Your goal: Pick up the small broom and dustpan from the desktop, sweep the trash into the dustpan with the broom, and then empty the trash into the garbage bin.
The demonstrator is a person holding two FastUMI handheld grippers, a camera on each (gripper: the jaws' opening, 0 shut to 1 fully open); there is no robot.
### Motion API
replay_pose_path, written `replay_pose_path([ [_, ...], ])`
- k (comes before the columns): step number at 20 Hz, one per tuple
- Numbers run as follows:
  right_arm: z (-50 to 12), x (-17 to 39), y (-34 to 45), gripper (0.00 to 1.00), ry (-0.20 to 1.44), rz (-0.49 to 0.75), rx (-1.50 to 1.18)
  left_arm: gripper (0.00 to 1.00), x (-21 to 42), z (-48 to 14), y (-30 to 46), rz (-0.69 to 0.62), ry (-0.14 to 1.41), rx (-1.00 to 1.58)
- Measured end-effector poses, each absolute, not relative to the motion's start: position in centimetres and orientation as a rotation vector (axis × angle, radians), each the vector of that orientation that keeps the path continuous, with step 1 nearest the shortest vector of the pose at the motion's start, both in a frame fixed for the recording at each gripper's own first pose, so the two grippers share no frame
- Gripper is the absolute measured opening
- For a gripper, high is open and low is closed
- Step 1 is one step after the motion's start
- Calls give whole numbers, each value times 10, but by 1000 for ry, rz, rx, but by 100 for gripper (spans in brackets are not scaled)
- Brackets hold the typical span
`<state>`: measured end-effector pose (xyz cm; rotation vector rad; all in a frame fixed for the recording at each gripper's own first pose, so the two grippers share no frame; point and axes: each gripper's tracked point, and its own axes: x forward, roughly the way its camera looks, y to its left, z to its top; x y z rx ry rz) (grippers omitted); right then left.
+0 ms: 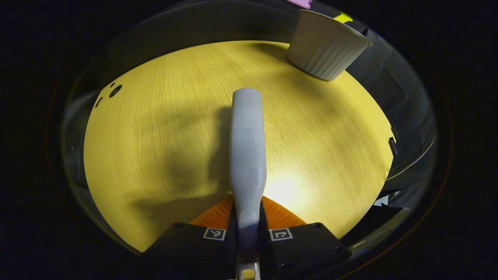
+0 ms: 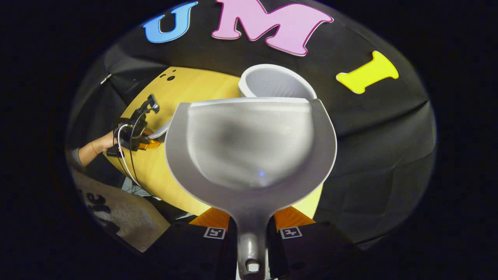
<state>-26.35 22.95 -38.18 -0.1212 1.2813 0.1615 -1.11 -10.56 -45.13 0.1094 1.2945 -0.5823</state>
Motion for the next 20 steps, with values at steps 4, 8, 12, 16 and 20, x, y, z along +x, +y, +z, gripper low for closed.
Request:
replay_pose_path([
  [4, -453, -291, 281, 35, 1346, 188, -10, 27, -12, -451, -104, -565, 1304, 134],
  [8, -539, -295, 311, 36, 1424, 199, 1, 27, -13, -453, -102, -533, 1316, 170],
  [12, -590, -286, 333, 36, 1463, 213, 34, 27, -13, -452, -100, -487, 1319, 206],
  [16, -614, -272, 332, 36, 1452, 214, 67, 27, -15, -453, -101, -456, 1331, 223],
  [20, -625, -265, 333, 36, 1441, 215, 82, 27, -15, -453, -101, -443, 1344, 221],
])
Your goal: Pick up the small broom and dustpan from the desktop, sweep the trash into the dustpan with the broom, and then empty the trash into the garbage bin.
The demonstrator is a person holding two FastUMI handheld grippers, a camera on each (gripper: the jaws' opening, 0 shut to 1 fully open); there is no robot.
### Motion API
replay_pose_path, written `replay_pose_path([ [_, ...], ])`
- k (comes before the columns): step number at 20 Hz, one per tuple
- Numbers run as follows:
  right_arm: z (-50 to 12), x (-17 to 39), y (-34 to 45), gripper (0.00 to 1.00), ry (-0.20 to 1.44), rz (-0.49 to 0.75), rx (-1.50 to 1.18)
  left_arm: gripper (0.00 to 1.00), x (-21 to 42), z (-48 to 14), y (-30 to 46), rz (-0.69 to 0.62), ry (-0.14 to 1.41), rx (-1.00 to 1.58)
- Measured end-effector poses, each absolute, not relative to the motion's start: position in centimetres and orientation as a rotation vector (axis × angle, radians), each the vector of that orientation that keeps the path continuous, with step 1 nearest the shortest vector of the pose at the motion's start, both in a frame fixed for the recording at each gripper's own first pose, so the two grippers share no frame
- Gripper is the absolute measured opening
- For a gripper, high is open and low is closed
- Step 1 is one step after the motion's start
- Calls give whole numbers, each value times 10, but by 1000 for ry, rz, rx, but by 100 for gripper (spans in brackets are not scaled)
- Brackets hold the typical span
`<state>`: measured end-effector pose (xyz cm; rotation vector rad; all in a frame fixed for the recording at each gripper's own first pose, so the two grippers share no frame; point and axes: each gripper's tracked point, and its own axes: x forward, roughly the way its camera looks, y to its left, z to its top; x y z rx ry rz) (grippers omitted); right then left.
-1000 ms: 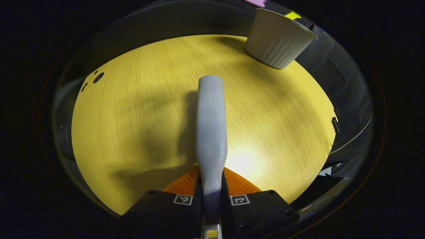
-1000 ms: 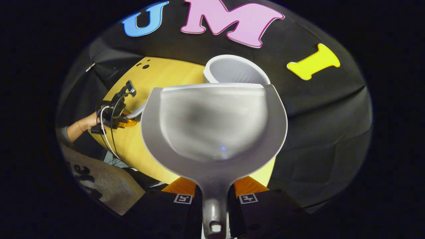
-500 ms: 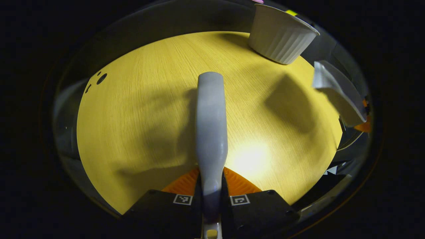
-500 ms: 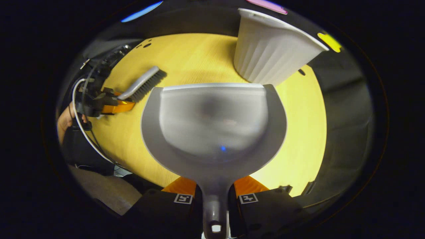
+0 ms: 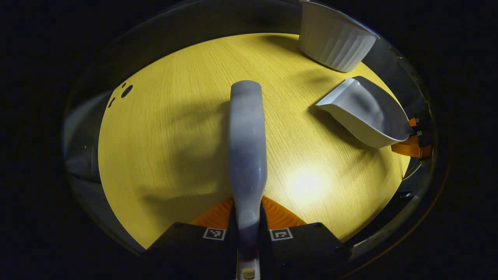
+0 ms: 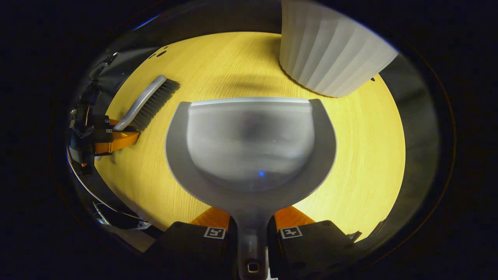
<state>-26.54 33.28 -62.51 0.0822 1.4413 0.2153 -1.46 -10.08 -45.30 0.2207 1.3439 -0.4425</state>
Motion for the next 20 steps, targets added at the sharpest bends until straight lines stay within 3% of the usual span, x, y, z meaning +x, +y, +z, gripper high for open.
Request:
replay_pose_path([
  [8, -644, -260, 327, 36, 1417, 254, 25, 28, -18, -452, -100, -422, 1363, 237],
  [9, -644, -262, 326, 30, 1415, 253, 24, 28, -19, -452, -100, -422, 1369, 247],
  [10, -645, -263, 327, 37, 1417, 255, 24, 29, -18, -452, -99, -422, 1373, 259],
  [11, -645, -265, 327, 31, 1422, 259, 27, 30, -18, -451, -98, -420, 1376, 268],
  [12, -645, -268, 329, 38, 1429, 265, 34, 30, -18, -450, -97, -417, 1378, 274],
  [13, -645, -268, 330, 35, 1426, 265, 39, 31, -17, -450, -97, -408, 1378, 282],
  [14, -645, -267, 330, 41, 1423, 263, 41, 36, -19, -451, -99, -409, 1388, 274],
  [15, -643, -268, 331, 41, 1424, 264, 50, 35, -20, -450, -101, -409, 1389, 265],
  [16, -641, -268, 332, 42, 1422, 262, 58, 40, -20, -450, -100, -401, 1383, 264],
  [17, -640, -268, 334, 46, 1419, 264, 69, 56, -21, -449, -102, -398, 1382, 255],
  [19, -635, -270, 336, 51, 1412, 266, 73, 68, -23, -447, -105, -396, 1369, 232],
  [20, -632, -271, 337, 66, 1406, 268, 68, 69, -22, -445, -107, -394, 1355, 226],
])
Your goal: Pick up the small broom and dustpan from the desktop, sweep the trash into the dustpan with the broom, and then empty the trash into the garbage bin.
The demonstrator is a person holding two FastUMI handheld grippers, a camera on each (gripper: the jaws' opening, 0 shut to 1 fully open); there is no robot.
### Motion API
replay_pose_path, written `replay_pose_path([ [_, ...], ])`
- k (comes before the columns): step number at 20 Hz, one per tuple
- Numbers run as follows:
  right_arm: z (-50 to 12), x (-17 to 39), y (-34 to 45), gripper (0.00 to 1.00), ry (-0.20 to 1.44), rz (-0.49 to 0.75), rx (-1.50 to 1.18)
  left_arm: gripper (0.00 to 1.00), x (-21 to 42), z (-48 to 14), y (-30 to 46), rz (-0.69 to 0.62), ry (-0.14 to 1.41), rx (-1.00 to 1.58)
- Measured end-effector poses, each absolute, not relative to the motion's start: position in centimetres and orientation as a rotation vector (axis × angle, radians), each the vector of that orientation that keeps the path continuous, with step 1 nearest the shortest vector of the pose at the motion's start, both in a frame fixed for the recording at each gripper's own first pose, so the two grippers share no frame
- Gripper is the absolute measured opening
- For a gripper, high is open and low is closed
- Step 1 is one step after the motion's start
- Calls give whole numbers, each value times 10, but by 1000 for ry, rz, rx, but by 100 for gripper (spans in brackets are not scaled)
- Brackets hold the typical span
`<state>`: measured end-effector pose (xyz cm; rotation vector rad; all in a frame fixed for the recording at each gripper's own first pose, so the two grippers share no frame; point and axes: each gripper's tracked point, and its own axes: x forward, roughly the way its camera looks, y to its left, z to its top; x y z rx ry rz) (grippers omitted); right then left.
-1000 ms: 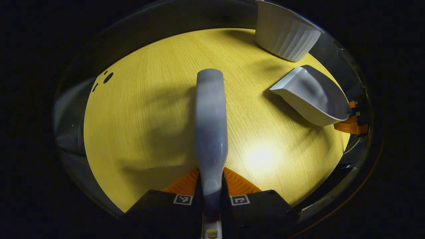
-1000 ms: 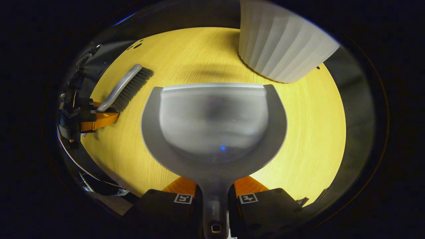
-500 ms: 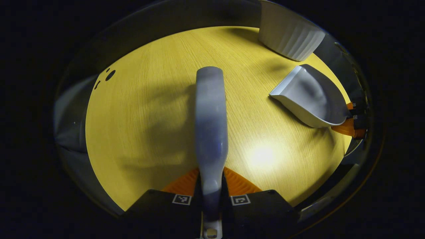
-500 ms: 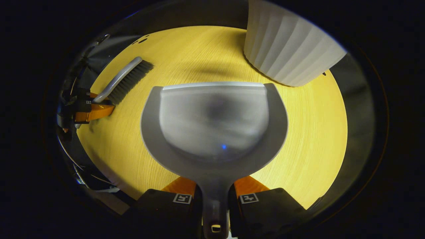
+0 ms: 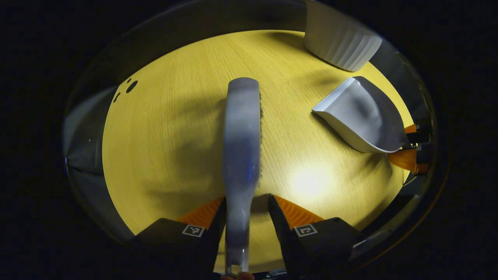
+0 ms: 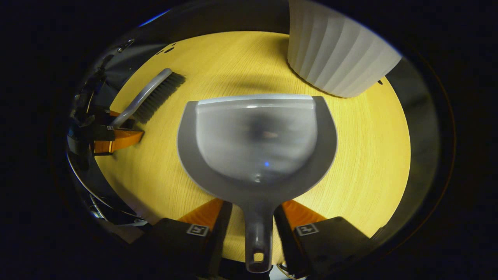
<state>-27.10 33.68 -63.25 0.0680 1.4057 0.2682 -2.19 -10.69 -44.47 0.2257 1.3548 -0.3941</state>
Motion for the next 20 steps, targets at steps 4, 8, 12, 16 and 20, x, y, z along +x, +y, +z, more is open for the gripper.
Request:
replay_pose_path([
  [4, -616, -274, 339, 96, 1366, 261, 72, 78, -9, -428, -105, -366, 1250, 243],
  [8, -589, -271, 339, 97, 1299, 242, 118, 84, -1, -403, -95, -310, 1157, 289],
  [12, -552, -253, 325, 99, 1151, 208, 116, 84, 7, -353, -104, -299, 1007, 226],
  [16, -500, -232, 315, 99, 965, 189, 124, 84, 17, -295, -114, -294, 839, 168],
  [20, -441, -208, 307, 99, 764, 175, 73, 84, 33, -233, -126, -272, 651, 98],
])
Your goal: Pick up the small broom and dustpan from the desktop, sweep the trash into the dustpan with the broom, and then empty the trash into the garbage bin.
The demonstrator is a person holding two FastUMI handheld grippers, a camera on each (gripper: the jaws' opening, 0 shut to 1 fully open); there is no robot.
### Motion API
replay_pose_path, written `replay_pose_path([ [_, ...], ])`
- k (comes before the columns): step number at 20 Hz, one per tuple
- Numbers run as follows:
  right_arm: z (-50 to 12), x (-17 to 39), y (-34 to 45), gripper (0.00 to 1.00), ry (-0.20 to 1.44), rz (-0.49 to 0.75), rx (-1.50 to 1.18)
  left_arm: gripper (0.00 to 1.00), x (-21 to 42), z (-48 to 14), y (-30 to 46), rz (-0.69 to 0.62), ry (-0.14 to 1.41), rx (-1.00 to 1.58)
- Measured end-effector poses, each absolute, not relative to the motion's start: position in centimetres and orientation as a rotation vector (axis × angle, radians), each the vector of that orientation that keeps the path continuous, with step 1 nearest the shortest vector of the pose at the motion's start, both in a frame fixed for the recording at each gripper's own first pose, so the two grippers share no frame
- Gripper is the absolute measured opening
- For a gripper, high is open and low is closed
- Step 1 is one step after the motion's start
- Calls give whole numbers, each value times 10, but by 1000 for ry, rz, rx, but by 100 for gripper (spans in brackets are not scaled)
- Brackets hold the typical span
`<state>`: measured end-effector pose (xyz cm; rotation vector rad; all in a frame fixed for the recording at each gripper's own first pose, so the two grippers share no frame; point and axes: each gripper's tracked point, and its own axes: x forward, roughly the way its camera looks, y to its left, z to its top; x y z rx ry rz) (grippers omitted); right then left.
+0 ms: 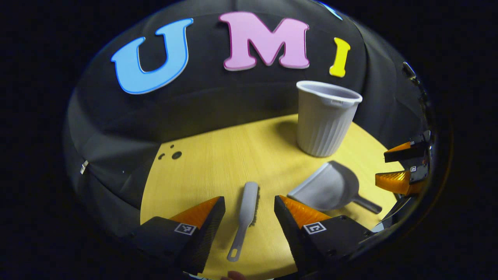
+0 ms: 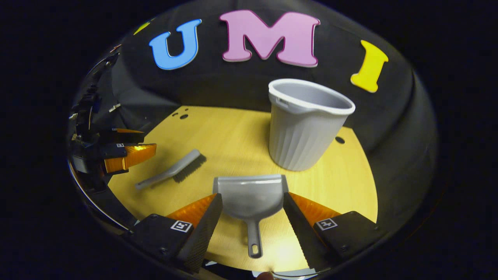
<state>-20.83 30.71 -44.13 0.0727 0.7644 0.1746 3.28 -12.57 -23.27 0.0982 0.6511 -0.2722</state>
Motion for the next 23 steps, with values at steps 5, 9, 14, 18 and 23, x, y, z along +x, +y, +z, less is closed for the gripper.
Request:
replay_pose_path([
  [5, -379, -189, 300, 98, 608, 142, 42, 84, 38, -159, -133, -258, 450, 69],
  [9, -314, -170, 292, 98, 457, 122, 25, 84, 45, -108, -131, -222, 321, 65],
  [14, -272, -165, 283, 98, 316, 93, -87, 93, 53, -61, -127, -204, 173, 150],
  [18, -263, -166, 285, 98, 276, 76, -92, 95, 54, -33, -125, -181, 90, 187],
  [23, -256, -163, 291, 98, 257, 69, -88, 96, 47, -31, -129, -208, 96, 193],
])
